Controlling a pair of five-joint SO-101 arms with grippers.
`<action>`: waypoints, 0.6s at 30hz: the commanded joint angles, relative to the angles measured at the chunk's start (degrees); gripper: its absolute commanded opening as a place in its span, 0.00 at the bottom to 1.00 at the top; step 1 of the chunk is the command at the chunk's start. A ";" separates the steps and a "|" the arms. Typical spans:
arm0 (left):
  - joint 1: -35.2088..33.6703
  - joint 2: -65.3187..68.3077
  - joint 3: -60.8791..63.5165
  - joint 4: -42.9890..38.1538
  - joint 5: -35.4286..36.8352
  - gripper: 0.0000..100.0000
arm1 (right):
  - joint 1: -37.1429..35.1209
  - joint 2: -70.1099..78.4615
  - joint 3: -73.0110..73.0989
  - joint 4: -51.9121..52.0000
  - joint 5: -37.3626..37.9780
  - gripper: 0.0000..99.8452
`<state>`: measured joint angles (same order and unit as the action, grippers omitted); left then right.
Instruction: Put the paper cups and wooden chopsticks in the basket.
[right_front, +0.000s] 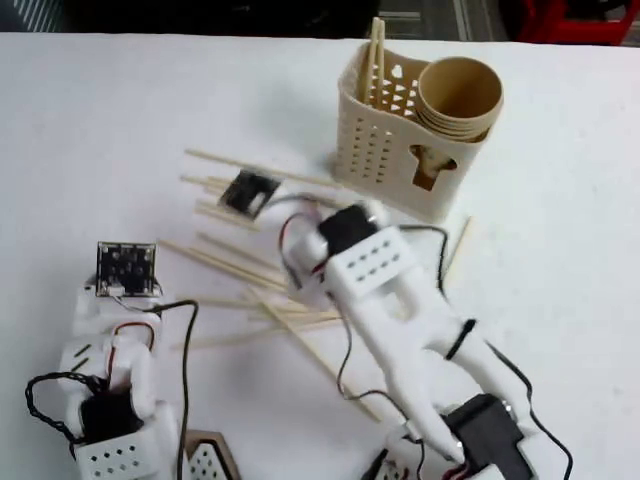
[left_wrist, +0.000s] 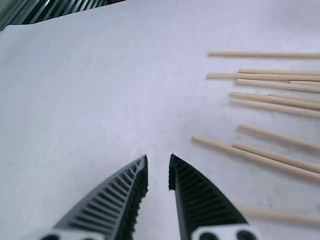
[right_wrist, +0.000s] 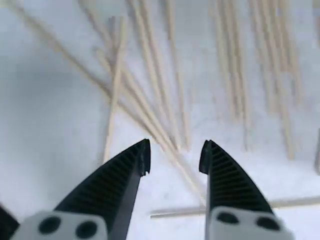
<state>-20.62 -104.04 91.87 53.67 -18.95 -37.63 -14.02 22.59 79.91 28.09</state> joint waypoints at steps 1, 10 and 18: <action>-0.66 -0.66 -0.44 -0.18 -0.62 0.09 | -4.88 -4.09 6.15 -2.95 1.14 0.17; -0.66 -0.66 -0.44 -0.18 -0.70 0.09 | -10.59 -4.79 19.52 -17.10 1.05 0.17; -0.66 -0.66 -0.44 -0.18 -0.70 0.09 | -10.24 -2.59 20.84 -22.73 1.23 0.17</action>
<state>-20.62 -104.04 91.87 53.67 -18.95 -47.56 -16.48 43.60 59.87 28.79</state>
